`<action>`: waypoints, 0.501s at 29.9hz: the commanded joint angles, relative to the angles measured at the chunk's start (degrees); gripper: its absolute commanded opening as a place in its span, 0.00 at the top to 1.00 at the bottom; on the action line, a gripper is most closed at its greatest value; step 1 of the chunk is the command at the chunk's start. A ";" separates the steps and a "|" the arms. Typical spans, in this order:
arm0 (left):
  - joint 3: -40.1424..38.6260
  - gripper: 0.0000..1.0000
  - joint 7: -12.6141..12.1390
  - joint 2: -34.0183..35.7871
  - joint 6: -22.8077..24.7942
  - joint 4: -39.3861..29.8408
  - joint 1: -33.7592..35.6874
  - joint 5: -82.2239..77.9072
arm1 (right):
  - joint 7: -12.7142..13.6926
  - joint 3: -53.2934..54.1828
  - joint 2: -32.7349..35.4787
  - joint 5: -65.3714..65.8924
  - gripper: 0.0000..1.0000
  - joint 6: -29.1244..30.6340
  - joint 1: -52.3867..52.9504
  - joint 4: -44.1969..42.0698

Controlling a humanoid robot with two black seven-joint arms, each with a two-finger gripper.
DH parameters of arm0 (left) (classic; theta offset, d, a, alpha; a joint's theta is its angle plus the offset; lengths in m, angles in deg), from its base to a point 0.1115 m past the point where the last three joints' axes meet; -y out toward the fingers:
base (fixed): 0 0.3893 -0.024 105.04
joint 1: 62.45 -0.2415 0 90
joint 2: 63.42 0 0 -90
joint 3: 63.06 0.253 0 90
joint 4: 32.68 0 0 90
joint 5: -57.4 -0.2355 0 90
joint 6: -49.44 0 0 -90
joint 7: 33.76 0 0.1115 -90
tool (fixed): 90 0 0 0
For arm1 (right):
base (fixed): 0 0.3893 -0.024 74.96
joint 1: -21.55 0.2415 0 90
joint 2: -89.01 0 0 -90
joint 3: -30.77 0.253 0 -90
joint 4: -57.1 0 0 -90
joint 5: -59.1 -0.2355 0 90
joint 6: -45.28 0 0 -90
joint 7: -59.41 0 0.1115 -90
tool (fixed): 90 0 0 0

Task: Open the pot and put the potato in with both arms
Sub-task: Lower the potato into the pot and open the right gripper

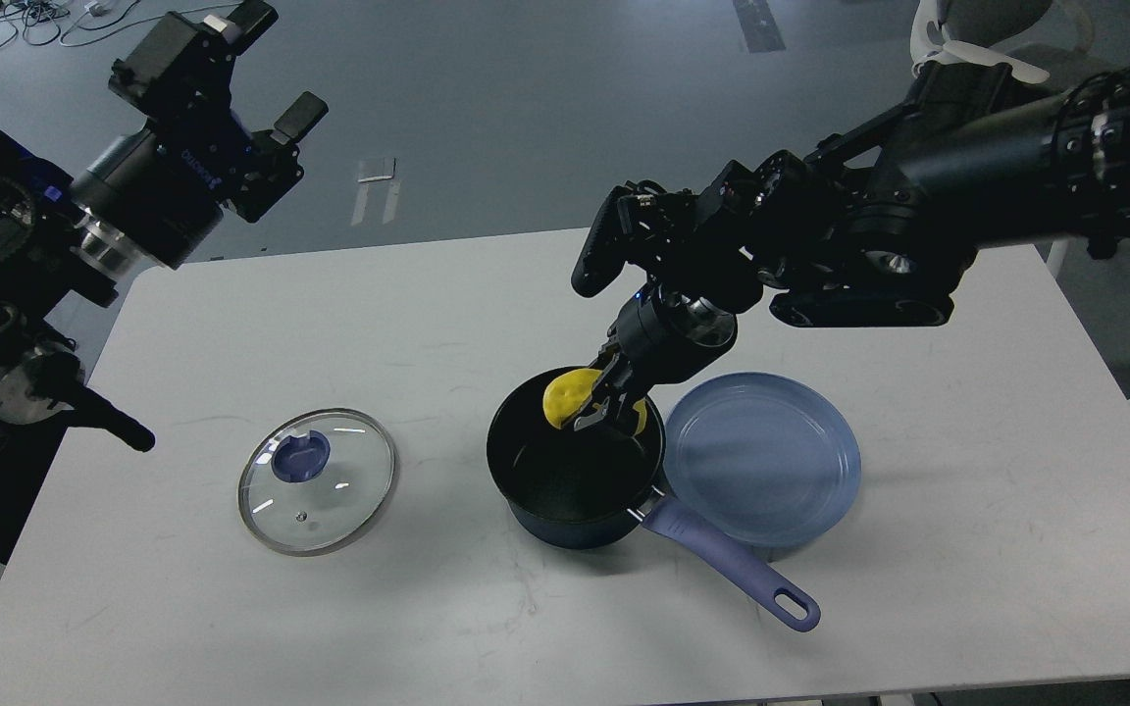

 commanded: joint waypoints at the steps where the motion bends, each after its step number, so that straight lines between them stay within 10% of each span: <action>1: -0.21 0.02 -0.05 0.02 0.02 -0.33 -0.09 0.00 | 0.00 -0.17 -0.10 -1.24 0.72 -1.00 -1.19 -0.84; 15: -0.30 0.02 -0.05 0.02 0.02 -0.59 -0.35 0.00 | 0.00 -1.58 -0.10 -4.32 0.68 -1.89 -4.27 -3.39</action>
